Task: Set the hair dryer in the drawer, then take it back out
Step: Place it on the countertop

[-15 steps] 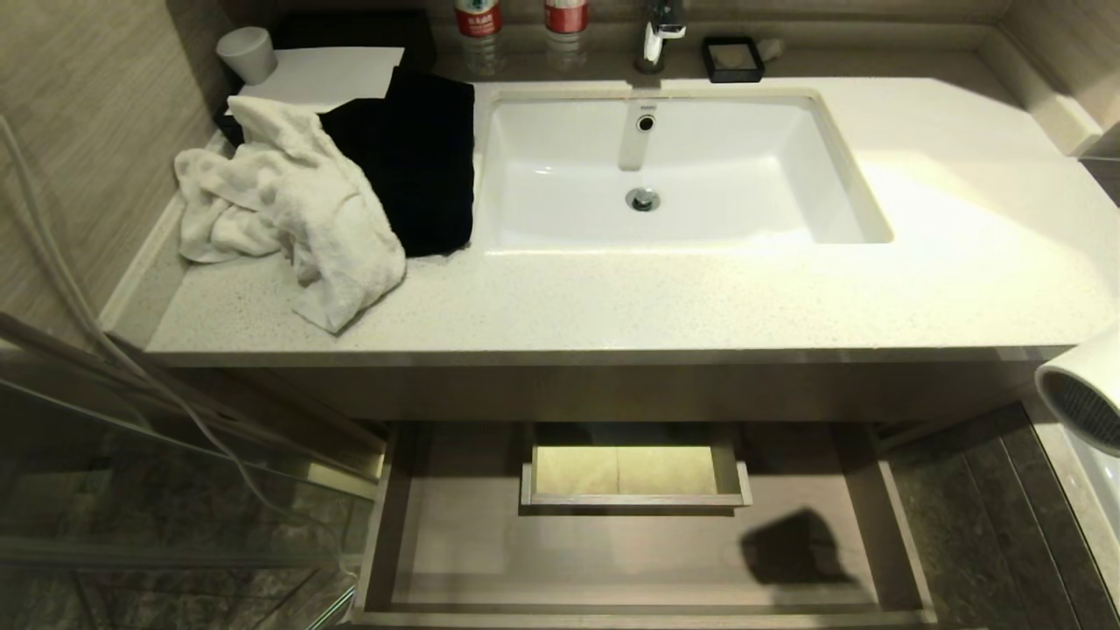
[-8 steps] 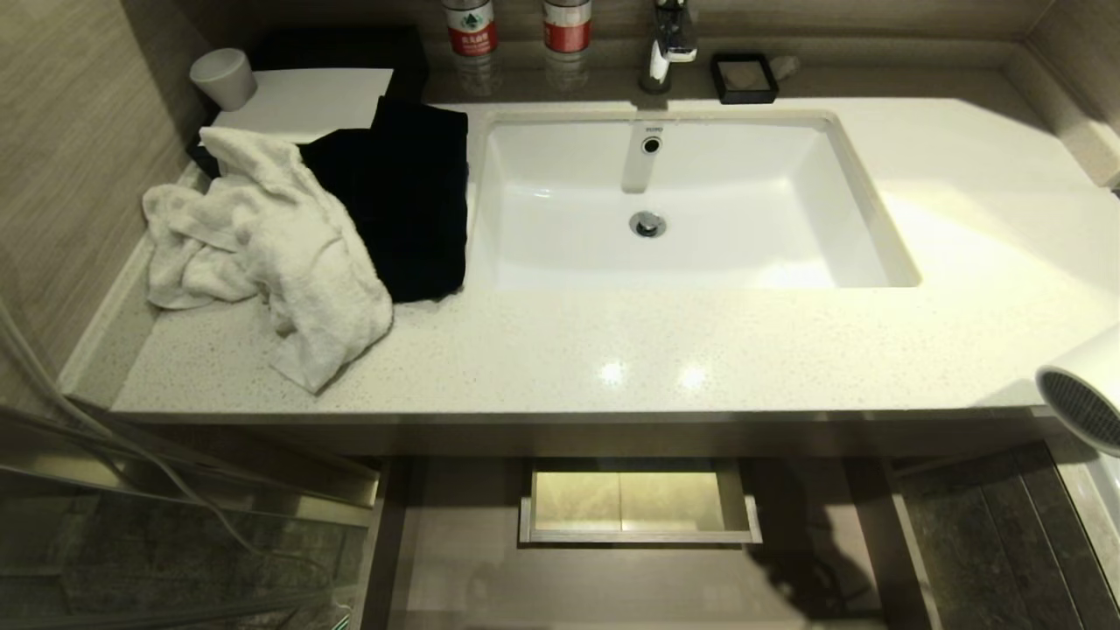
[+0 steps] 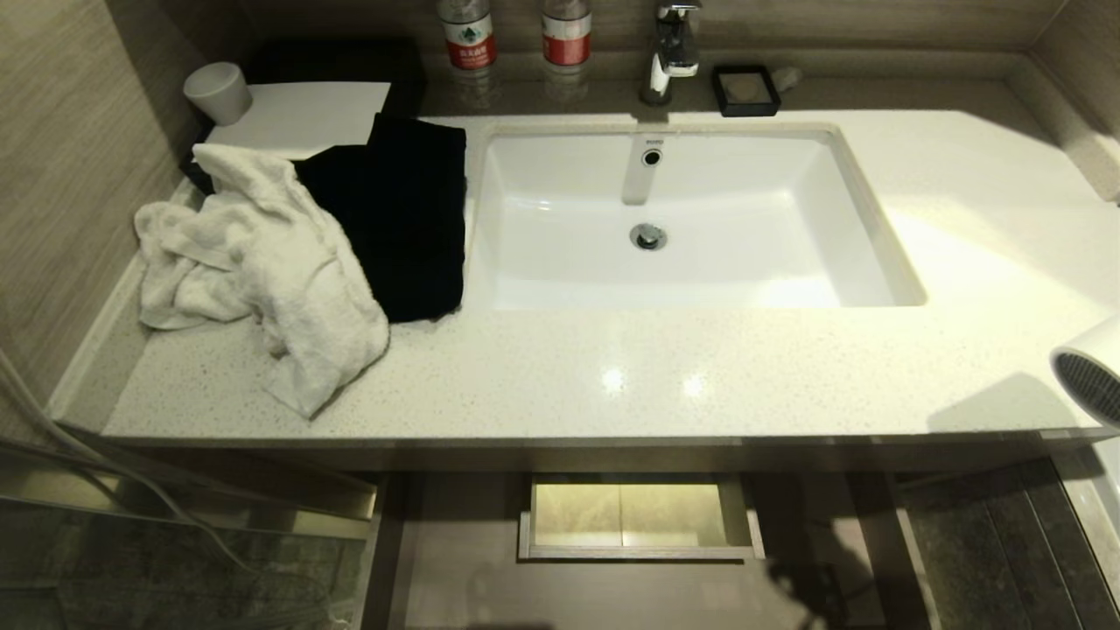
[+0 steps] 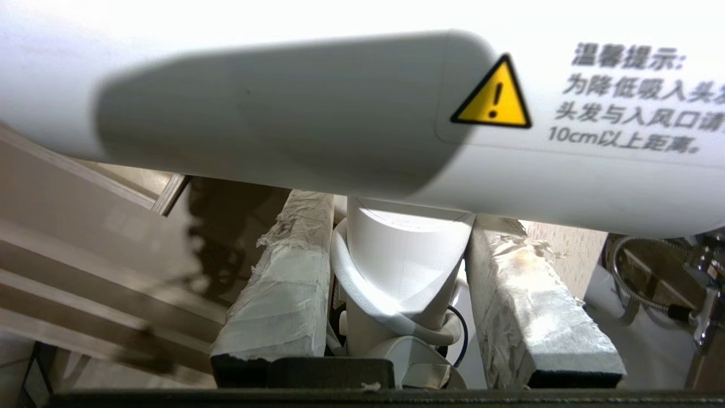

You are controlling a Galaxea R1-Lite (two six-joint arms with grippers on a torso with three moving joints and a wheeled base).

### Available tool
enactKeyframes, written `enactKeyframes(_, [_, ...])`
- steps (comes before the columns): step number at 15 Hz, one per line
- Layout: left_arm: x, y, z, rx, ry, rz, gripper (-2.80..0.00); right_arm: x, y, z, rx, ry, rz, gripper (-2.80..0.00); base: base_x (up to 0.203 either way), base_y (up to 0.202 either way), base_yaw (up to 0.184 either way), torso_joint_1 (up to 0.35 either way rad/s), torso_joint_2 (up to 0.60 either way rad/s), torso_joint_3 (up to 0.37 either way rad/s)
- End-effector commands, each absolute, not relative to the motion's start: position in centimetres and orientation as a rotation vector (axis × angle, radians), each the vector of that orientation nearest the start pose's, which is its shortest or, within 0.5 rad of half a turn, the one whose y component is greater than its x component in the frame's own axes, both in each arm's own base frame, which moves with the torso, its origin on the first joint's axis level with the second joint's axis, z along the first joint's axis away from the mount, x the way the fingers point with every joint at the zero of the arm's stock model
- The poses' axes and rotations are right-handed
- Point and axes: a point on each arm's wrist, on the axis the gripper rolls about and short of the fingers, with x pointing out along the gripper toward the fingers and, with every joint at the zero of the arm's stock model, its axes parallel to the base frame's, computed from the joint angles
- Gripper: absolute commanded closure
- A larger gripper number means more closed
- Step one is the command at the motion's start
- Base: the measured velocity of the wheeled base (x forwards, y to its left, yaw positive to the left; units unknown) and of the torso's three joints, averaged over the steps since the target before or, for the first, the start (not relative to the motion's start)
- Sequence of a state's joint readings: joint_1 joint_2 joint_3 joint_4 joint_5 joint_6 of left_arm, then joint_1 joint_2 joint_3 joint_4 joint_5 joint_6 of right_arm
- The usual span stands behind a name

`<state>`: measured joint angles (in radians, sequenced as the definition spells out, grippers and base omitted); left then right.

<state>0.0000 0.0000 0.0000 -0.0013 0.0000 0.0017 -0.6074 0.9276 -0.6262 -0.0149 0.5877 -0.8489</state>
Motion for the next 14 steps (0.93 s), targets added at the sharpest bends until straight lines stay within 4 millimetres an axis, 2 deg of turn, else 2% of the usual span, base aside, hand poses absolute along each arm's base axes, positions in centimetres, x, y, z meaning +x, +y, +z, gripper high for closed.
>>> enactKeyframes(1, [-2.3,0.0,7.6,0.002,-0.002,0.0,0.0,9.9,-5.4,23.5,-0.678,0.239,0.085,0.0,0.0,0.0,0.0,0.286,-0.13,0.146])
enactKeyframes(3, [-2.3,0.0,7.6,0.002,-0.002,0.0,0.0,10.3,-5.7,23.6,-0.675,0.243,0.085,0.0,0.0,0.0,0.0,0.274,-0.12,0.125])
enactKeyframes(7, [-2.3,0.0,7.6,0.002,-0.002,0.0,0.0,10.6,-6.0,24.0,-0.678,0.238,0.081,0.0,0.0,0.0,0.0,0.051,-0.03,0.027])
enactKeyframes(10, [-2.3,0.0,7.6,0.002,-0.002,0.0,0.0,13.4,-8.4,25.2,-0.666,0.257,0.062,0.0,0.0,0.0,0.0,0.0,0.0,0.0])
enactKeyframes(14, [-2.3,0.0,7.6,0.002,-0.003,0.0,0.0,15.9,-11.0,24.8,-0.642,0.306,0.065,0.0,0.0,0.0,0.0,0.0,0.0,0.0])
